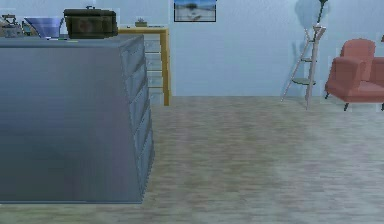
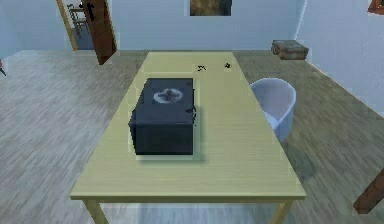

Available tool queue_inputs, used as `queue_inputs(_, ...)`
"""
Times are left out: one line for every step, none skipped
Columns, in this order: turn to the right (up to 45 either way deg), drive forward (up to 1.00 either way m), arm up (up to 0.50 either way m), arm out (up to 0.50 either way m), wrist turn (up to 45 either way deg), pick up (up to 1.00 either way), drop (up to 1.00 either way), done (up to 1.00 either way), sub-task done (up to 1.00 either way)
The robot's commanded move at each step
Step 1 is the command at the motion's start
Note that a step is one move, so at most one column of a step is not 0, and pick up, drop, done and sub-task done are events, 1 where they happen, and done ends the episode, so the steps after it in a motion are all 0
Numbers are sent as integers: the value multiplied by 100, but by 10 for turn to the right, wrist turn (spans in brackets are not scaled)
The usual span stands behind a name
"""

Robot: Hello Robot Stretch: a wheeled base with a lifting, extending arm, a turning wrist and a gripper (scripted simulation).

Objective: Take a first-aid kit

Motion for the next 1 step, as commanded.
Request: queue_inputs(0,0,32,0,0,0,0,0,0)
